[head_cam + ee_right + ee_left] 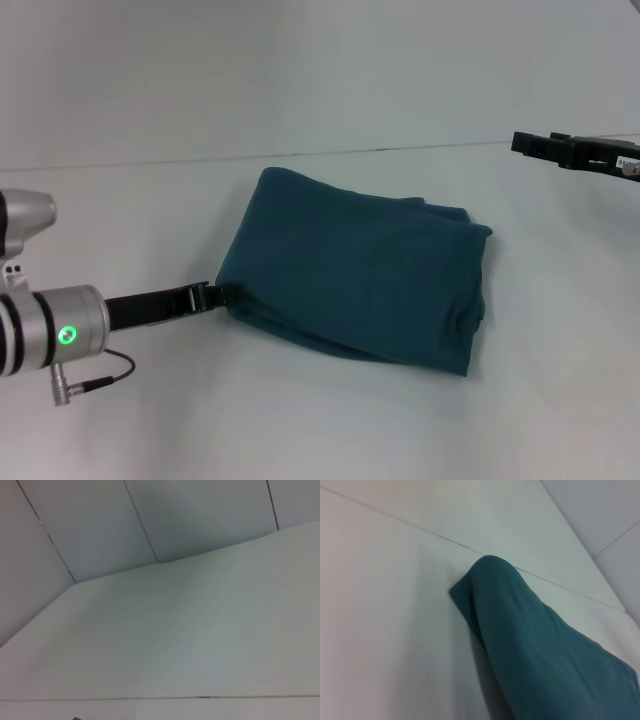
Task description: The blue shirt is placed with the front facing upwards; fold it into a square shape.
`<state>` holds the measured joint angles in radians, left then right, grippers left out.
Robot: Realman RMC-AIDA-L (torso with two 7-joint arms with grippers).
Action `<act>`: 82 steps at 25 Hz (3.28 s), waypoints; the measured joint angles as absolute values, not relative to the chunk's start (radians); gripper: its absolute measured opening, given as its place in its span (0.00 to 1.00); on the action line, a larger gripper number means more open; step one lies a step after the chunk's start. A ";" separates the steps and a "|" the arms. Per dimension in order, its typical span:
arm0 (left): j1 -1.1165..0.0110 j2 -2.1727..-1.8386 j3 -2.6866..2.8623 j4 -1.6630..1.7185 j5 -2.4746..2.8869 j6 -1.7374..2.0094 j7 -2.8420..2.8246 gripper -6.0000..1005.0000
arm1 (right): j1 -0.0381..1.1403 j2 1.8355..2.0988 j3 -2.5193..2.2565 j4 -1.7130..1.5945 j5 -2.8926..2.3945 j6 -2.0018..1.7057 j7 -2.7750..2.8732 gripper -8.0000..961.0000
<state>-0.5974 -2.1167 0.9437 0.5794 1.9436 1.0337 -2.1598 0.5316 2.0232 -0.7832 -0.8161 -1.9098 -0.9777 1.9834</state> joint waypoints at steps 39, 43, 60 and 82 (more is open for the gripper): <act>-0.508 -2.121 0.830 0.637 2.049 1.310 -2.137 0.10 | 0.534 2.020 -0.778 -0.807 -1.910 -0.971 1.982 0.74; -0.509 -2.116 0.793 0.638 2.070 1.326 -2.143 0.10 | 0.533 2.020 -0.777 -0.807 -1.909 -0.970 1.982 0.74; -0.509 -2.108 0.570 0.717 2.022 1.414 -2.070 0.53 | 0.513 2.009 -0.712 -0.818 -1.898 -1.033 1.947 0.74; -0.513 -2.135 0.579 0.712 1.931 1.474 -1.753 0.93 | 0.430 2.004 -0.560 -0.818 -1.929 -1.508 1.526 0.95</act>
<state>-0.5129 -2.1345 0.5787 0.7117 1.9312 1.4741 -1.7535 0.4301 2.0037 -0.5604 -0.8177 -1.9292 -1.5080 1.5259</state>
